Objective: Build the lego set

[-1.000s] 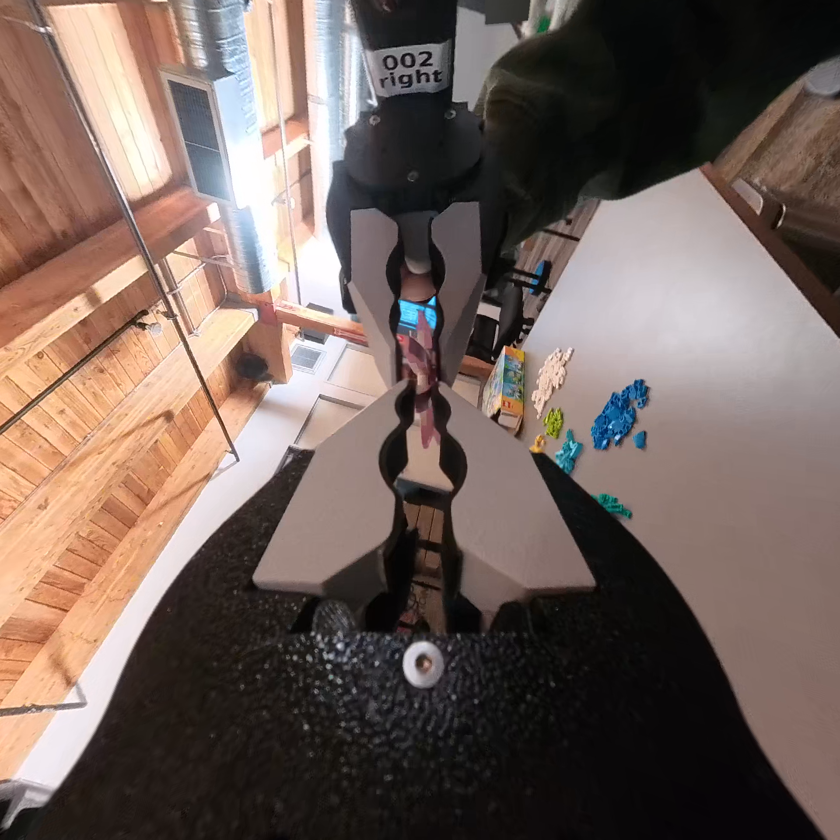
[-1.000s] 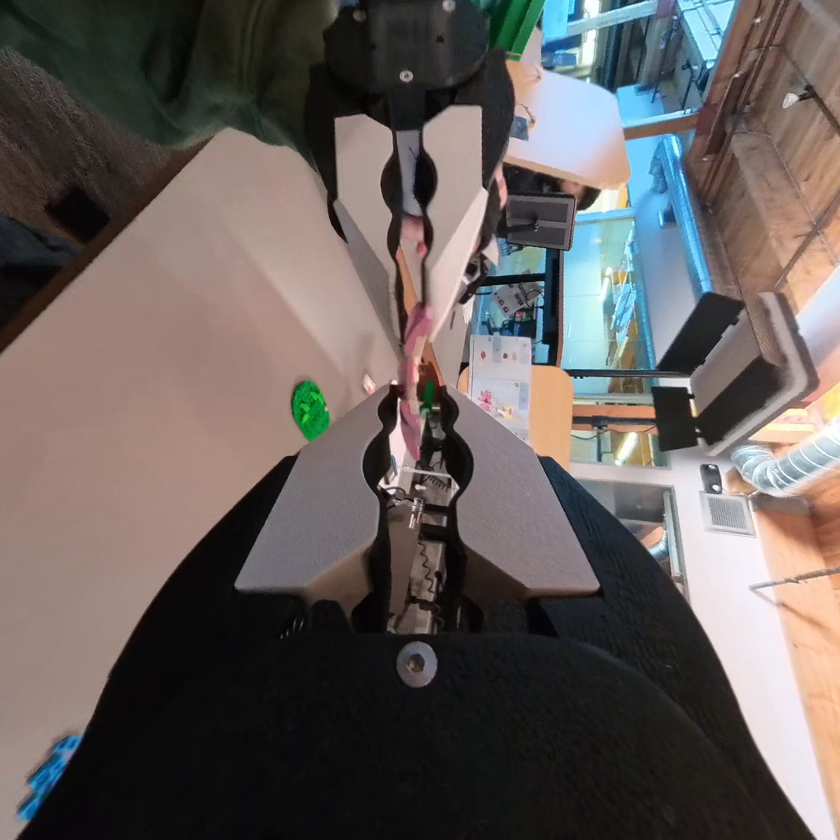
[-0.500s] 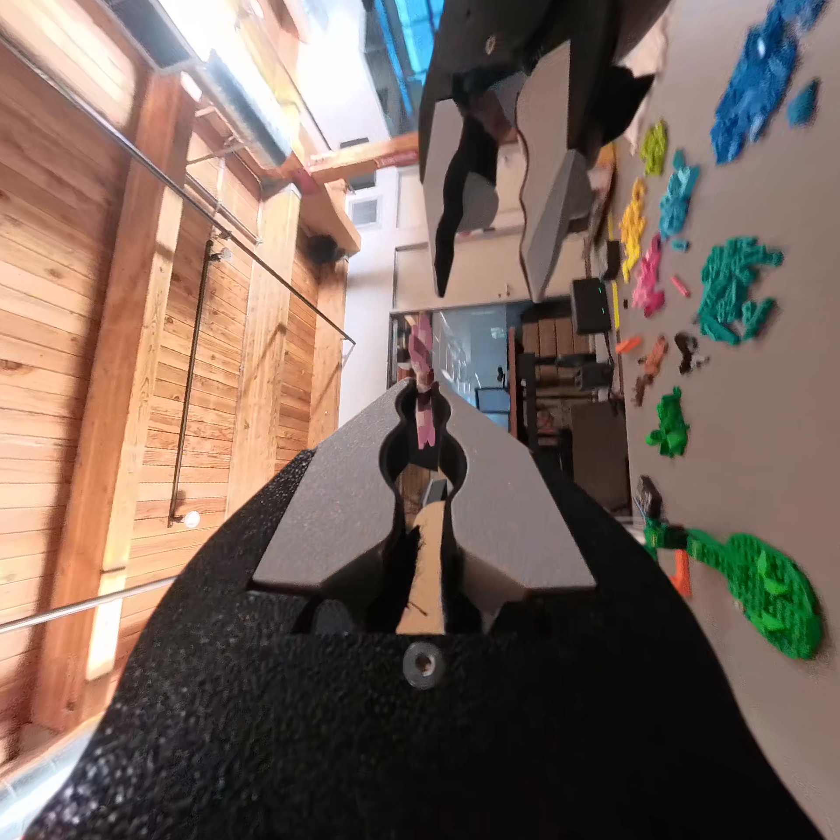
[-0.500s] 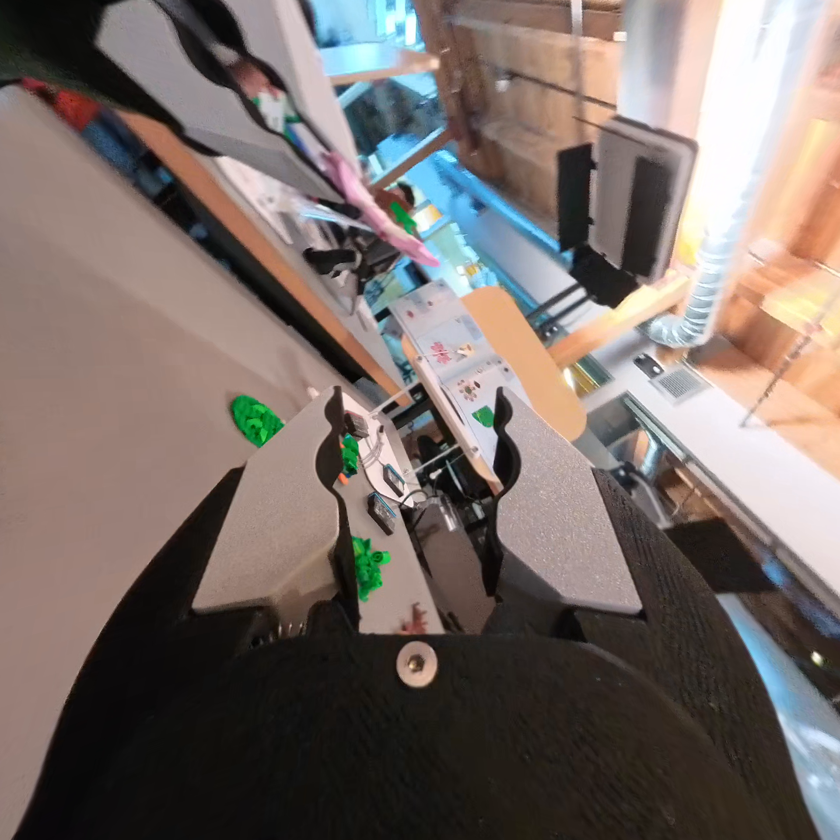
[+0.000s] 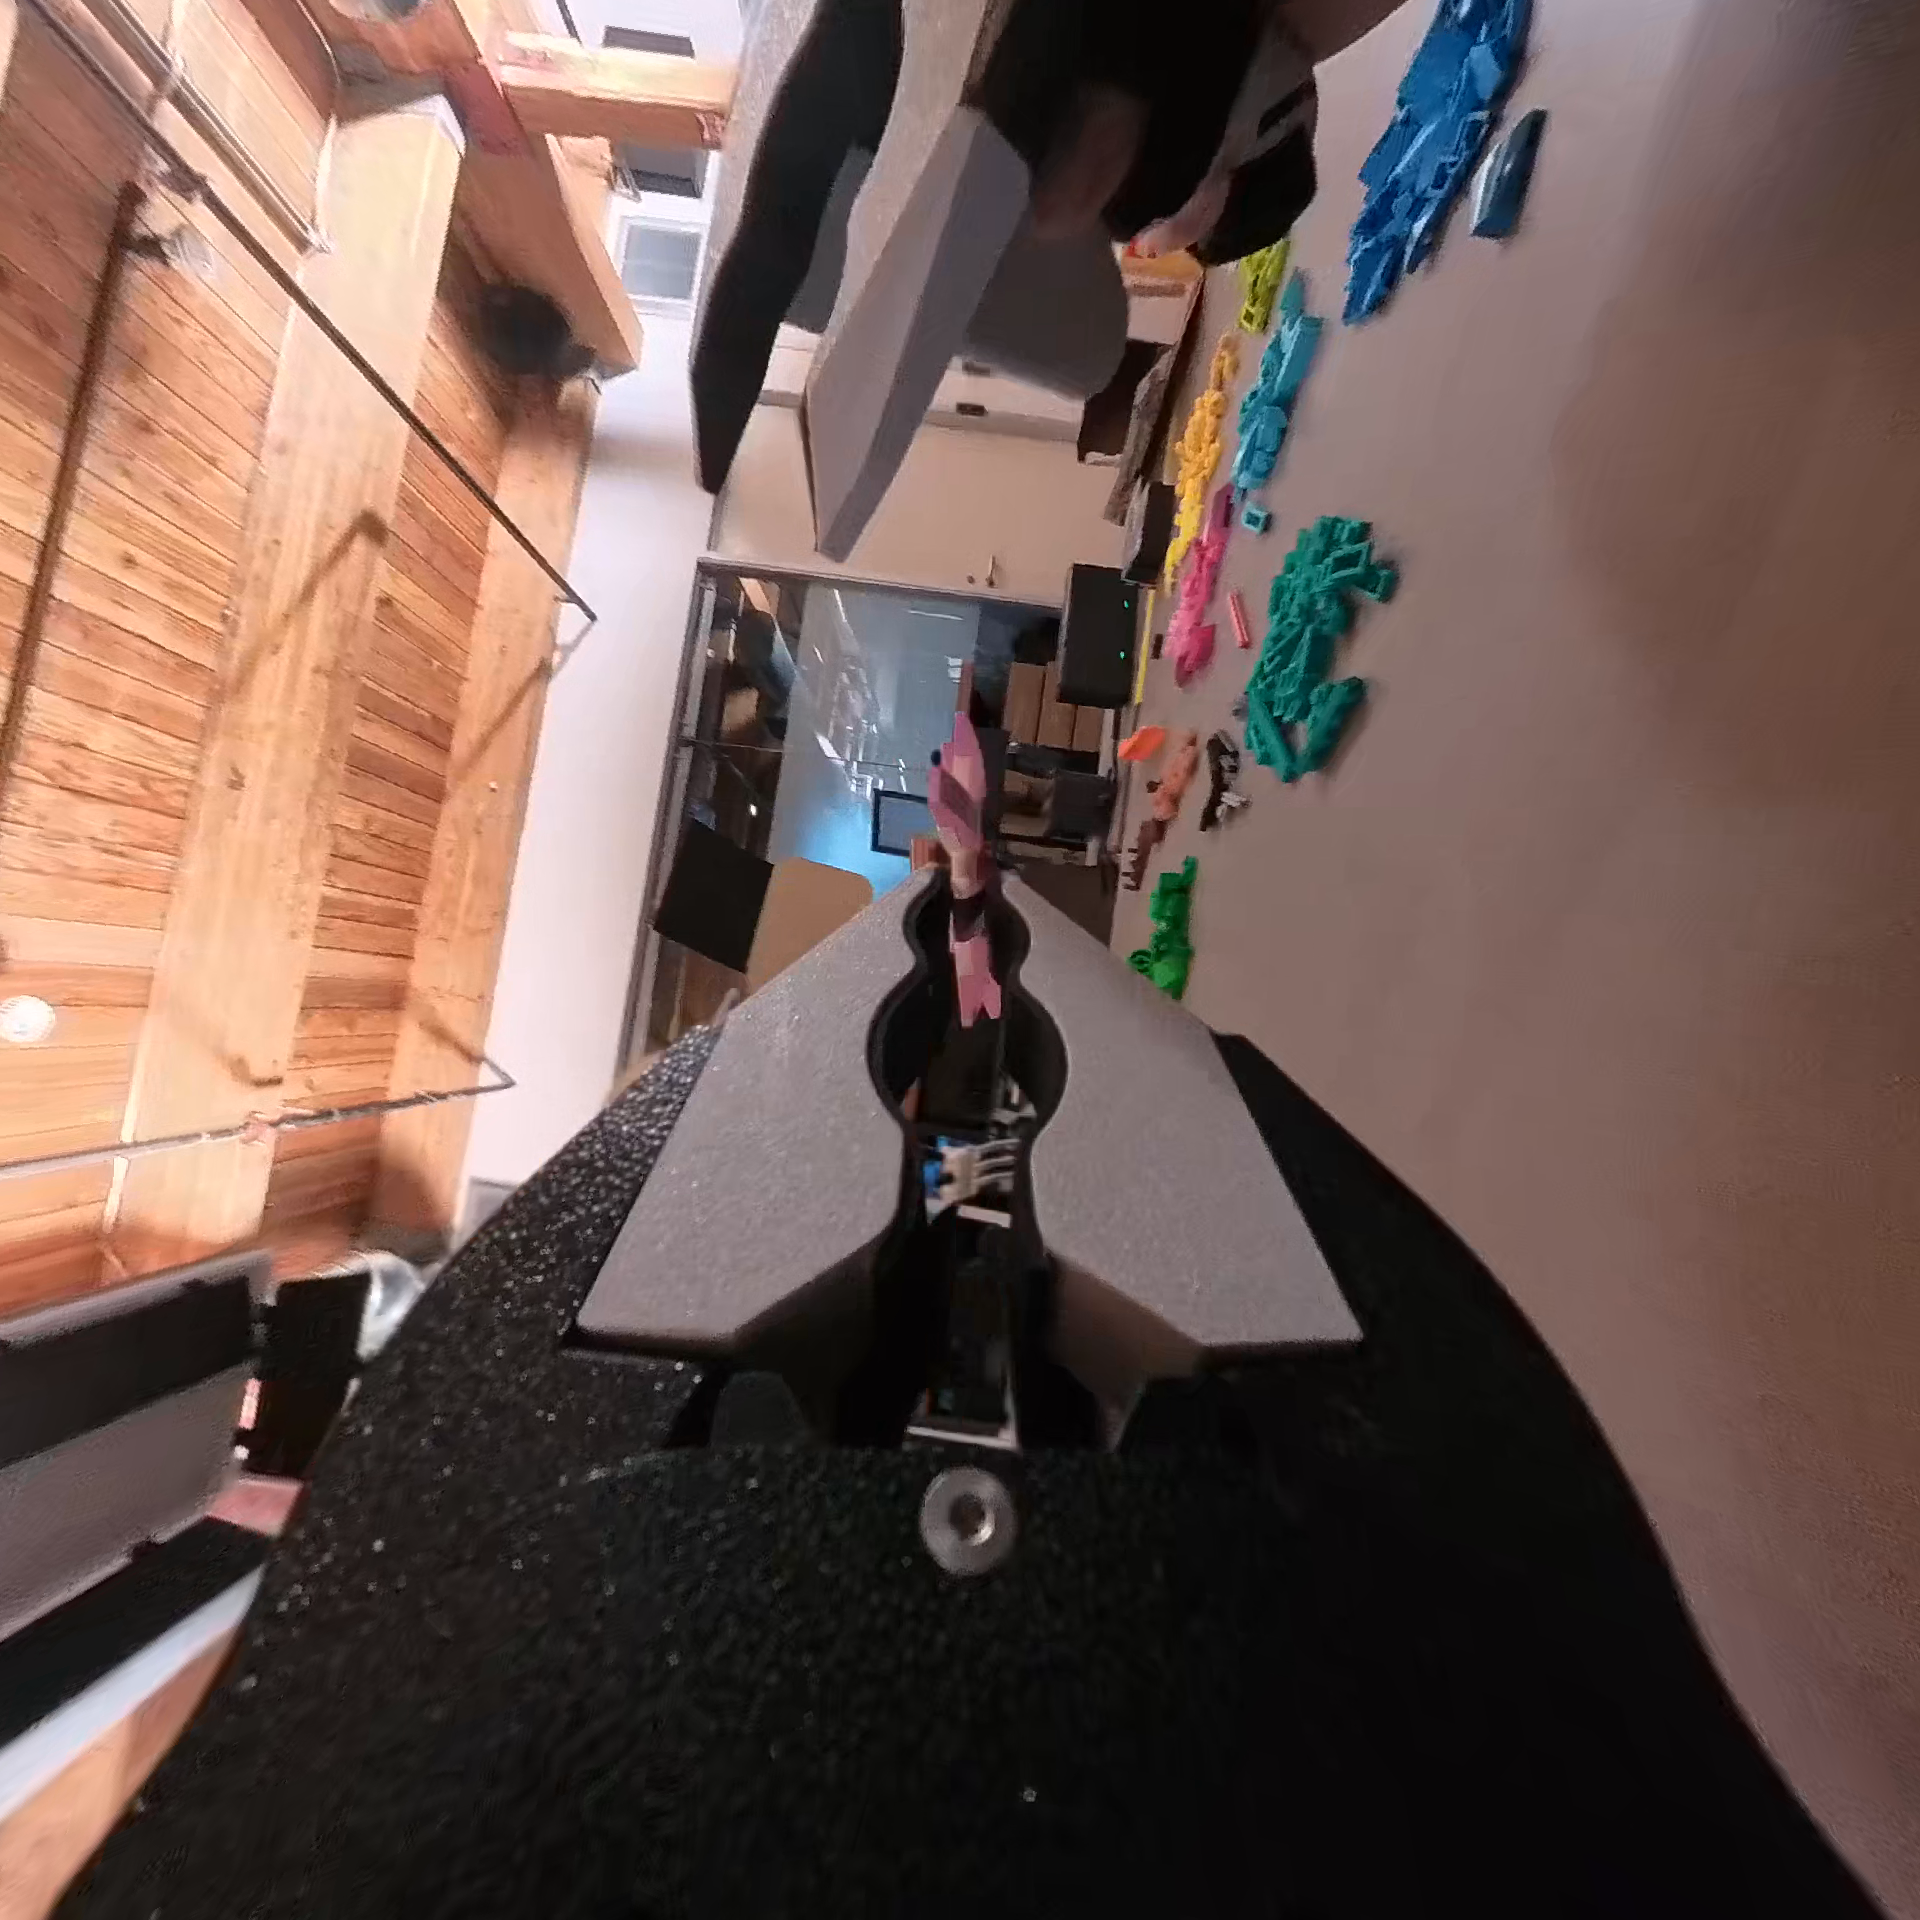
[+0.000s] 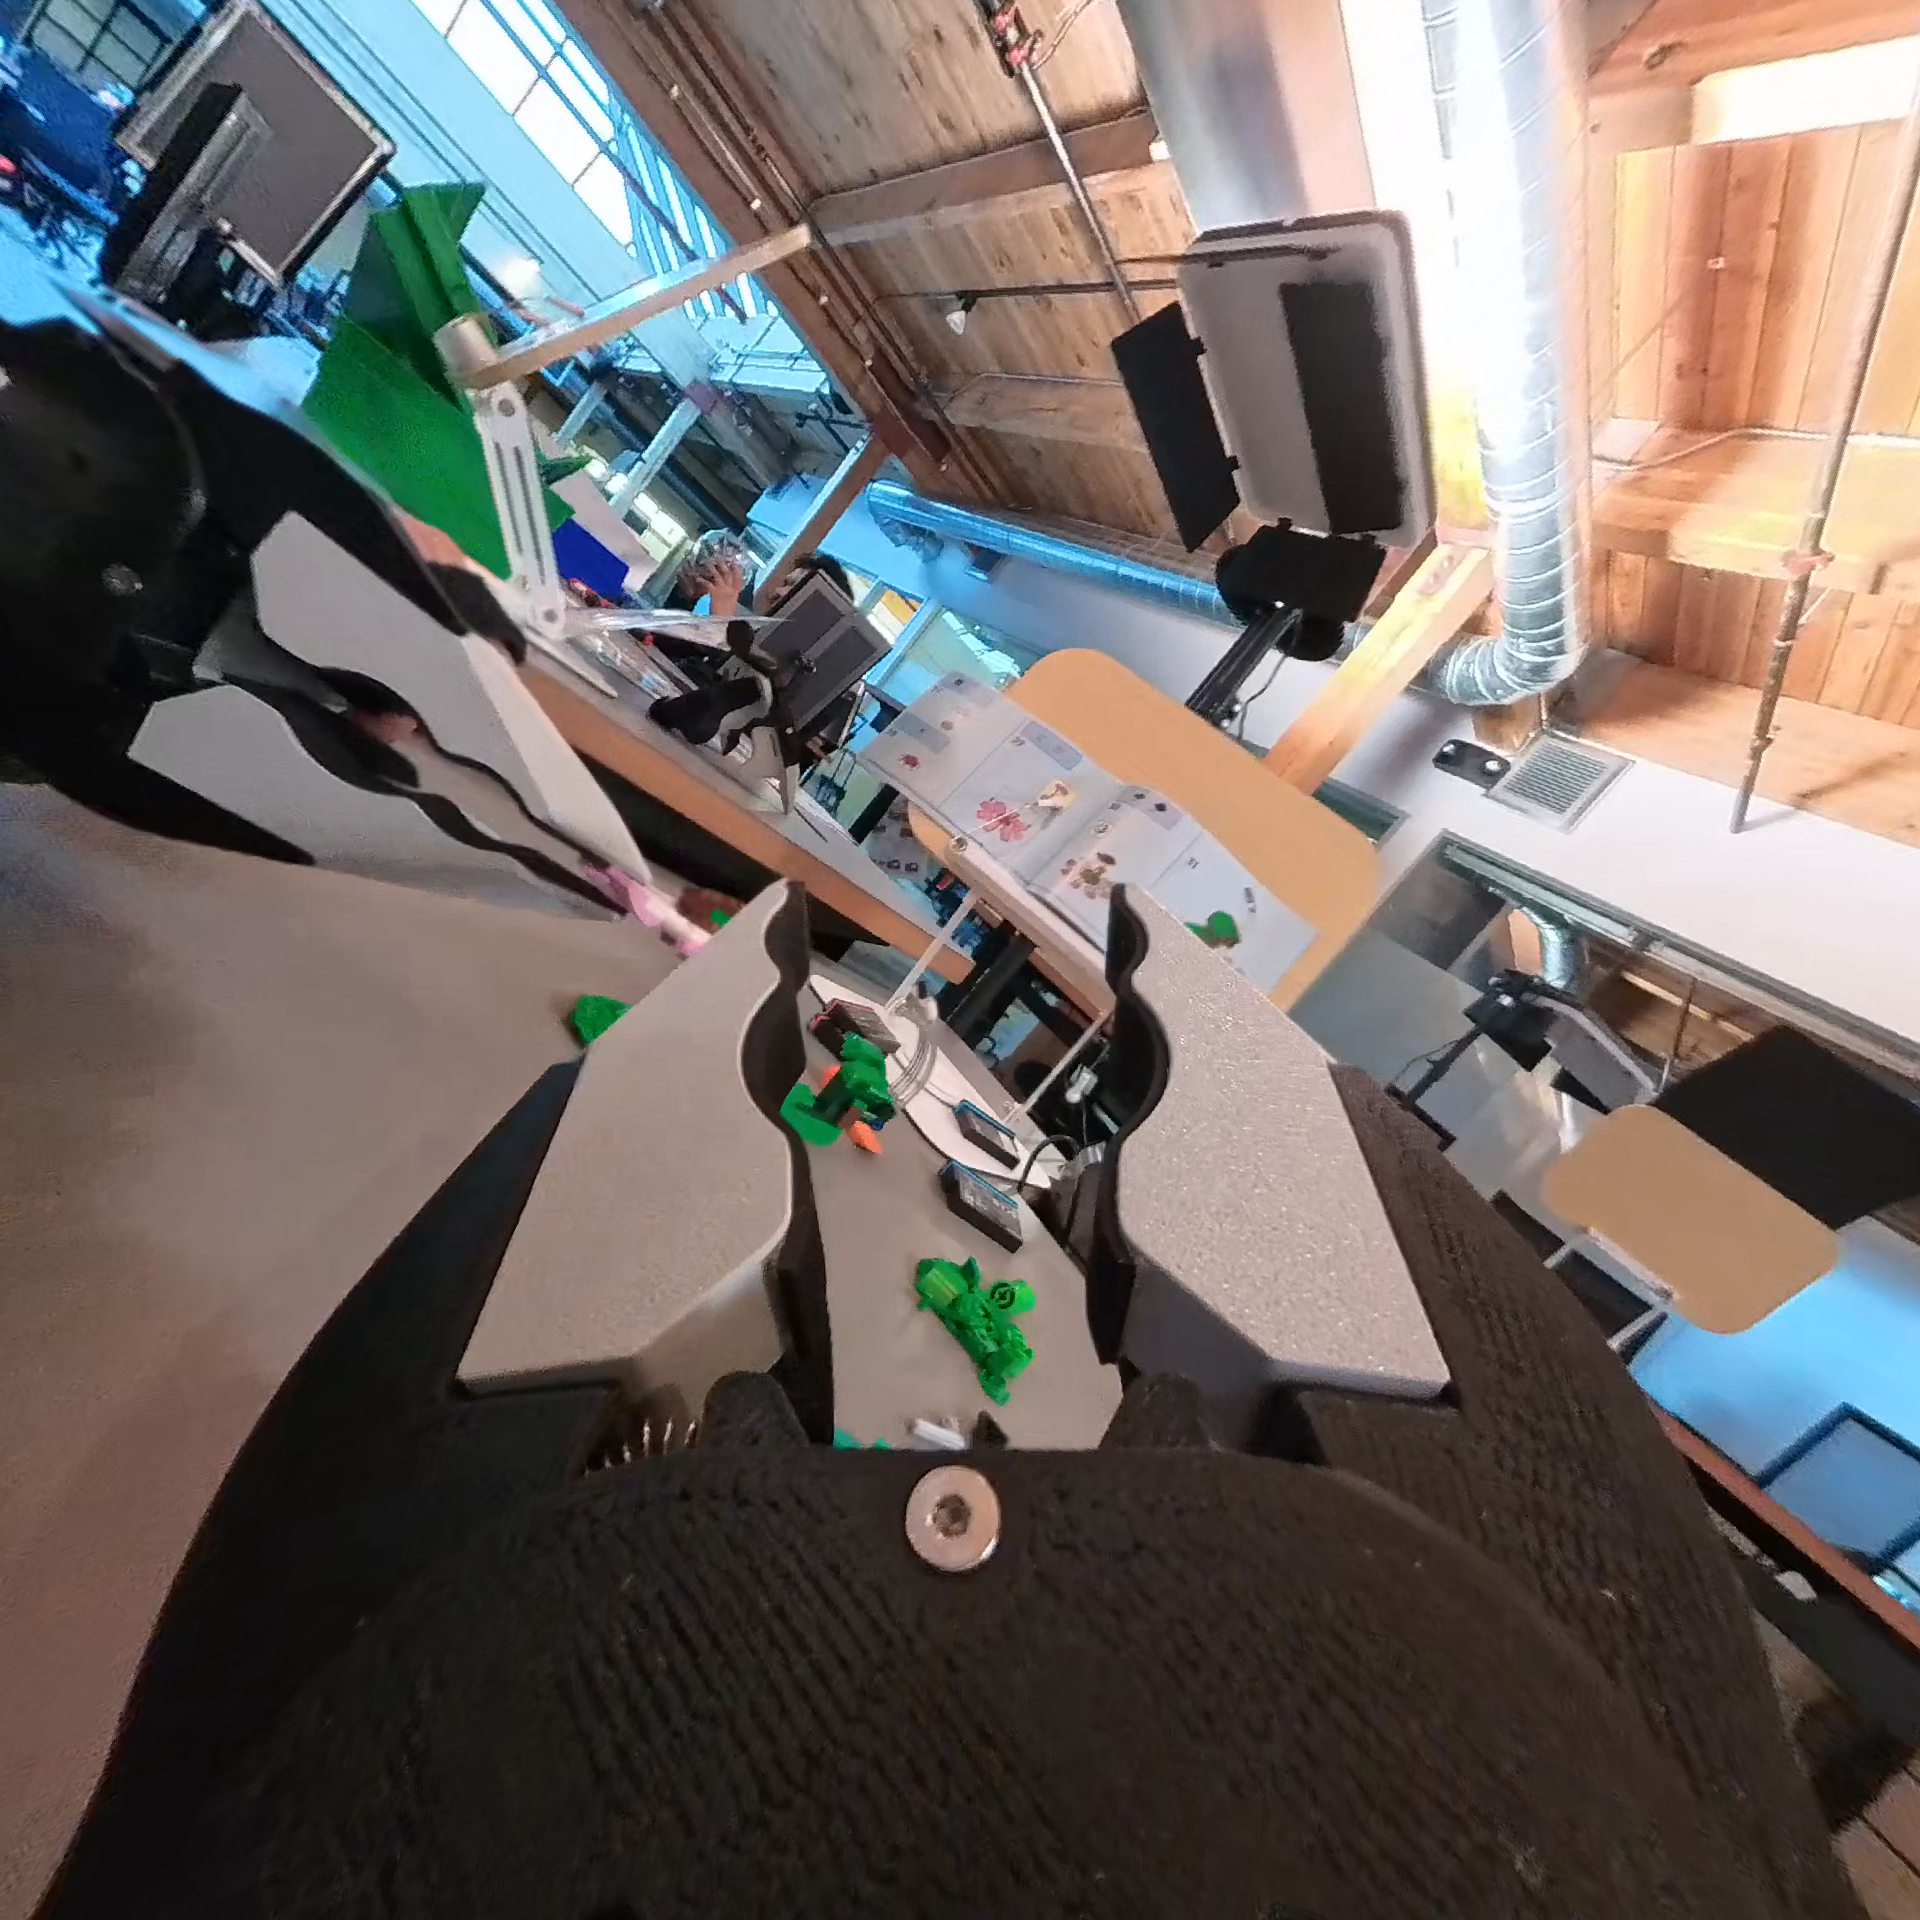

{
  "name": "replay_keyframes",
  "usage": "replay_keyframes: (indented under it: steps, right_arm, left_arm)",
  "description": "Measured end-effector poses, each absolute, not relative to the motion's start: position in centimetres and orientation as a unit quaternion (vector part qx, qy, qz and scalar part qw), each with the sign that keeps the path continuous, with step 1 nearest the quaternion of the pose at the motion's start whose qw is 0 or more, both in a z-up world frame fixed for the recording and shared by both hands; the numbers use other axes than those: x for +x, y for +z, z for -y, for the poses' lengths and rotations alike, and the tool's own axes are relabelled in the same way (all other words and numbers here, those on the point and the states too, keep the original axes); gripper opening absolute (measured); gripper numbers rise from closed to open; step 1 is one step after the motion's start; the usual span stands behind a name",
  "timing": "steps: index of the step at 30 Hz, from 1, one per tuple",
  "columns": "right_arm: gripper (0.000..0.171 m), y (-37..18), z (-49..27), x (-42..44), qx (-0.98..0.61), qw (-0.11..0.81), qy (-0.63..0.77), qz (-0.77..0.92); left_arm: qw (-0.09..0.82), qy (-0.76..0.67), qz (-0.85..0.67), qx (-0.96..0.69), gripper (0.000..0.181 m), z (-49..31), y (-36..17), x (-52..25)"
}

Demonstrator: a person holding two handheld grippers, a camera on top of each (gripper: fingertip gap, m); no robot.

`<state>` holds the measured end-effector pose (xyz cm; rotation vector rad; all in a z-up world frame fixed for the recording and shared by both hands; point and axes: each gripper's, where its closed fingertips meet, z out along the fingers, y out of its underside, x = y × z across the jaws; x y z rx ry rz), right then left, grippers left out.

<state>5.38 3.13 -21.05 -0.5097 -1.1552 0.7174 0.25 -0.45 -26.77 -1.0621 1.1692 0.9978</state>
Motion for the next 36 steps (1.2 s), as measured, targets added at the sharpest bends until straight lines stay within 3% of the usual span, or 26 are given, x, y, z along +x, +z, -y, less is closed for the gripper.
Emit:
replay_keyframes:
  steps: [10,28,36]
  right_arm:
    - [0.055,-23.3,-2.3,4.6,-0.211,0.732,0.295,0.577]
    - [0.055,-23.4,-2.3,4.0,-0.204,0.726,0.295,0.587]
    - [0.055,-21.3,-3.8,4.0,-0.242,0.723,0.368,0.533]
  left_arm:
    - [0.624,0.358,-0.434,-0.542,0.003,-1.2,-29.1,-2.1]
    - [0.608,0.282,-0.495,-0.553,0.003,-0.8,-31.4,0.6]
    - [0.571,0.364,-0.457,-0.576,0.003,-2.0,-31.4,-2.1]
